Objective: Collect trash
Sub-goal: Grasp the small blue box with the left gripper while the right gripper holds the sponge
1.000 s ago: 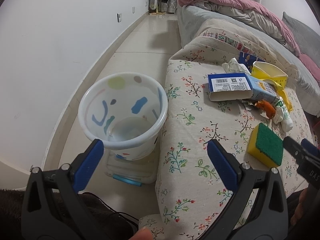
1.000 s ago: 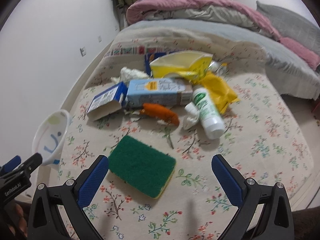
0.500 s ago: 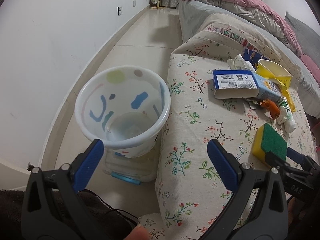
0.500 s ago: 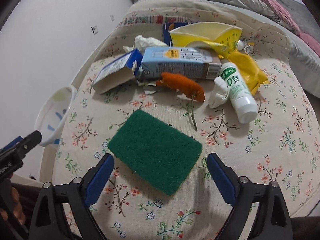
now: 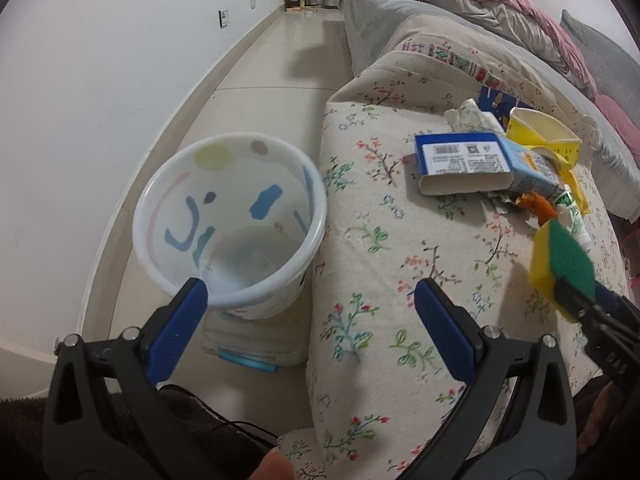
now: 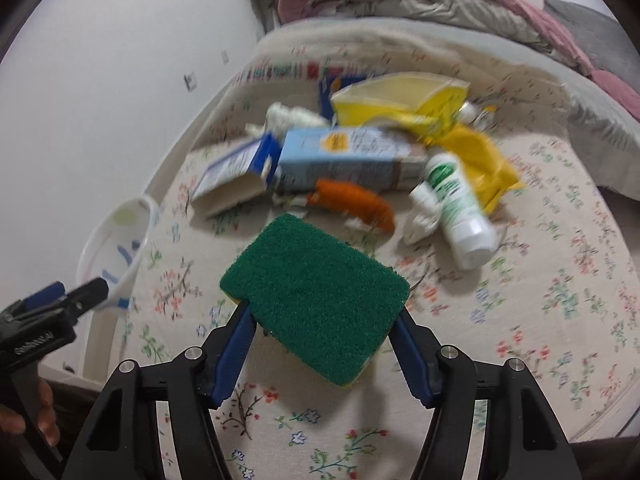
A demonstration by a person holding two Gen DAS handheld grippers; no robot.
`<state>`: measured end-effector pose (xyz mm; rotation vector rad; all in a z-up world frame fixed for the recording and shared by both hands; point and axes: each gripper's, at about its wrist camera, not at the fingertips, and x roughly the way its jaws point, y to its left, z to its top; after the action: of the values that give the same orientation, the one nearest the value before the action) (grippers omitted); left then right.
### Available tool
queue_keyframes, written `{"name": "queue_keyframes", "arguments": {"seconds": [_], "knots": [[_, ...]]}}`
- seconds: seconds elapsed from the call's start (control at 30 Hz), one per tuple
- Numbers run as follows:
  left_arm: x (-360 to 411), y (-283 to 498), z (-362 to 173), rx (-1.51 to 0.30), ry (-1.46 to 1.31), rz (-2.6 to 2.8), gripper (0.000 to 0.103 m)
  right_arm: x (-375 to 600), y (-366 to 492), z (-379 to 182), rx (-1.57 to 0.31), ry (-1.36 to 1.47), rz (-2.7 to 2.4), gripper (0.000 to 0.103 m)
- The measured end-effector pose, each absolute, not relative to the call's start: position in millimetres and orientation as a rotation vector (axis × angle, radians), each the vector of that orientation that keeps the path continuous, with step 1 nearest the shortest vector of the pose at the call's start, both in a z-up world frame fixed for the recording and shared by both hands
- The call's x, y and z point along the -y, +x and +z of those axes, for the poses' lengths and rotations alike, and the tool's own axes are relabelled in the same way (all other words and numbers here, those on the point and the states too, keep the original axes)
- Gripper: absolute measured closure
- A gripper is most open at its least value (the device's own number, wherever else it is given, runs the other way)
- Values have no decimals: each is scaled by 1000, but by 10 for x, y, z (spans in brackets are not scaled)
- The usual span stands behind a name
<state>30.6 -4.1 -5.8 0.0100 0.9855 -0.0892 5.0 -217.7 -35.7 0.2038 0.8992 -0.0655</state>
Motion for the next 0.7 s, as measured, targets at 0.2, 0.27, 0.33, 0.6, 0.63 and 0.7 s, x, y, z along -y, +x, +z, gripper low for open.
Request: {"name": "queue_keyframes", "arguments": {"seconds": [0.2,0.27,0.33,0.6,0.63,0.7], "knots": [[217,473,-29,-1013,-15,-161,0,2400,-19,-202,-850,217,-137,35],[287,548,-21,-1028,-45,-194,0,2496,-36,-177,-839,232,-158,35],[350,632,-11,-1042,-75,-220,0,2600,-59,-159,-831,246,-185,35],[723,982,95,-1063,-92,-296,0,2922,-117,-210,-830,310,-244,35],[789,1033,95,-1067,-90,-304,0,2955,-124,-219,-830,316,-248,35],[883,1097,84,-1070,-78,-306,0,2993,-153,-227,-830,323,-254,35]]}}
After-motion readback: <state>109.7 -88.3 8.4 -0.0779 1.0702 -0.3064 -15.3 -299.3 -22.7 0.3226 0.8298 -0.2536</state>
